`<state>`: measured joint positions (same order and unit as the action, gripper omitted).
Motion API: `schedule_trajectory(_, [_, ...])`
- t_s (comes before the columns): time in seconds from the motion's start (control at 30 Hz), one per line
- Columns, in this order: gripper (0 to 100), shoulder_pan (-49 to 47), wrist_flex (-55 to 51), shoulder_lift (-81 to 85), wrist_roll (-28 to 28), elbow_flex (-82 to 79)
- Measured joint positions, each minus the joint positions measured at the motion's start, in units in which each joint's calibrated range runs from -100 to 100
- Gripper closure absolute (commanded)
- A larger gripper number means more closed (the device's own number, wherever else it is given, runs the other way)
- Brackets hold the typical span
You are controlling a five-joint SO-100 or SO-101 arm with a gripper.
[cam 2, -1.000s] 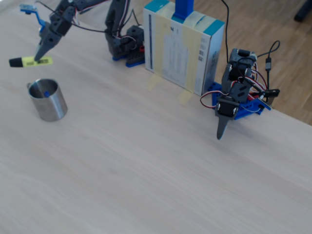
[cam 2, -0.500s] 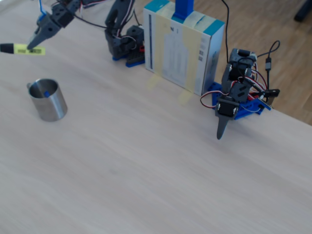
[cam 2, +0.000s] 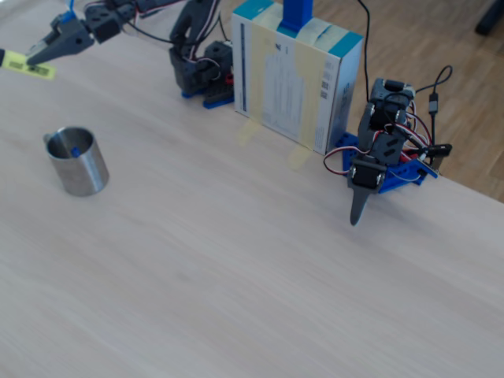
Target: Grab the yellow pen and put it in the silver cup.
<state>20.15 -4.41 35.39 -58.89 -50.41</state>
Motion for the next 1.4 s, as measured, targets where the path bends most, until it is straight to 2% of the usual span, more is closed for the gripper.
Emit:
schedule_trajectory(0.27, [92, -3.51, 9.75, 0.0, 2.61, -1.98])
schedule_trajectory(0.87, [92, -8.78, 43.55, 0.17, 2.87, -22.36])
schedule_trajectory(1.13, [92, -10.45, 54.06, 0.25, 5.54, -28.49])
schedule_trajectory(1.4, [92, -11.62, 59.94, 0.25, 5.89, -30.48])
